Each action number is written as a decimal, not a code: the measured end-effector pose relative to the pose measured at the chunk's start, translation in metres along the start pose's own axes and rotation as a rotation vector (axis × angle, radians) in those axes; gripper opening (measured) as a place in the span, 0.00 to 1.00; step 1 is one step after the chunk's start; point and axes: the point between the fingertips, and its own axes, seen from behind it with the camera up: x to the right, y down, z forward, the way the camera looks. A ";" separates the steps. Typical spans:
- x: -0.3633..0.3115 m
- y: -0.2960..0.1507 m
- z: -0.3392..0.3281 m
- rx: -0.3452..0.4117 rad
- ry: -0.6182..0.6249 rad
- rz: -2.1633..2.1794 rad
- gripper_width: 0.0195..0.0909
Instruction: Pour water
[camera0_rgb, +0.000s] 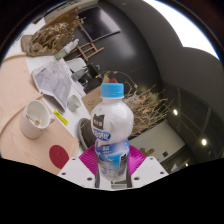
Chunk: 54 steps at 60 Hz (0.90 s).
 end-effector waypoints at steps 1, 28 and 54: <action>0.001 -0.003 0.005 0.010 0.012 -0.041 0.22; -0.049 -0.039 0.049 0.206 0.130 -0.849 0.22; -0.042 -0.061 0.027 0.136 -0.225 0.251 0.22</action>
